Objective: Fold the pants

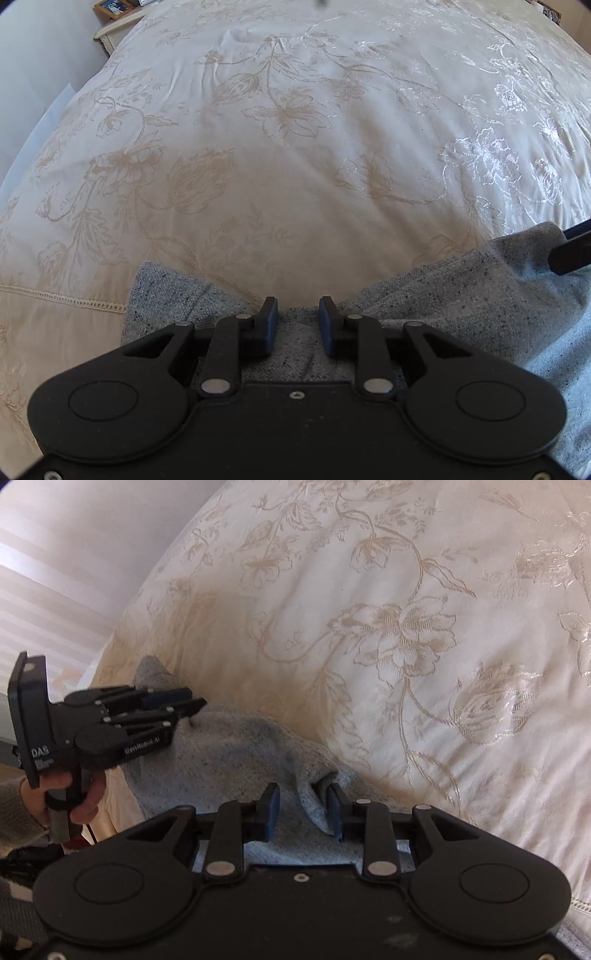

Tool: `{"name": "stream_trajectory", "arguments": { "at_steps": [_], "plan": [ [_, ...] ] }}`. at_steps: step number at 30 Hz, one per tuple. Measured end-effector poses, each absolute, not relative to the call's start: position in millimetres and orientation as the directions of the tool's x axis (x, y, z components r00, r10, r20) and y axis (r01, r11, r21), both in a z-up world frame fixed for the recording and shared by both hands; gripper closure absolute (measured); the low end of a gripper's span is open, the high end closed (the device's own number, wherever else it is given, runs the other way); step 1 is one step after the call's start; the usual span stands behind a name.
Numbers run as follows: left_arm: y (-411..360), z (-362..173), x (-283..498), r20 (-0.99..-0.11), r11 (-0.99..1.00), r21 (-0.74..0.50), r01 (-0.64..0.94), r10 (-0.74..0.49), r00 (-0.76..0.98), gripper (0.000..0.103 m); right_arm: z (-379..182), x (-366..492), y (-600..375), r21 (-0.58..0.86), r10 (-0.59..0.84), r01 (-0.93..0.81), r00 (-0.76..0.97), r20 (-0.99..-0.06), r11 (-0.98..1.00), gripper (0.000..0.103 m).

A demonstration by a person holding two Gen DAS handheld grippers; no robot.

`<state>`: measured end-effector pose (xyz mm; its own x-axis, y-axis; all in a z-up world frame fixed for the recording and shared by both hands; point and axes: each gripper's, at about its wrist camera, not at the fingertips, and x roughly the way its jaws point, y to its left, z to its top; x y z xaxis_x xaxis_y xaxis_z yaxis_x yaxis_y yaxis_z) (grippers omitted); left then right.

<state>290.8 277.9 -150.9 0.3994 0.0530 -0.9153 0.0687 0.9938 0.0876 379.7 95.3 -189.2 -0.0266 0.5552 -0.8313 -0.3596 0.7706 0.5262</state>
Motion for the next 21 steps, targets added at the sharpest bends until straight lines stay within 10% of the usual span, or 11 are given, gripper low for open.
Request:
{"name": "stream_trajectory", "arguments": {
  "at_steps": [21],
  "plan": [
    [279, -153, 293, -0.916, 0.994, 0.080, 0.069, 0.046, 0.399, 0.068, -221, 400, 85, 0.618, 0.623, -0.110, 0.017, -0.782, 0.779, 0.071]
  ]
}}
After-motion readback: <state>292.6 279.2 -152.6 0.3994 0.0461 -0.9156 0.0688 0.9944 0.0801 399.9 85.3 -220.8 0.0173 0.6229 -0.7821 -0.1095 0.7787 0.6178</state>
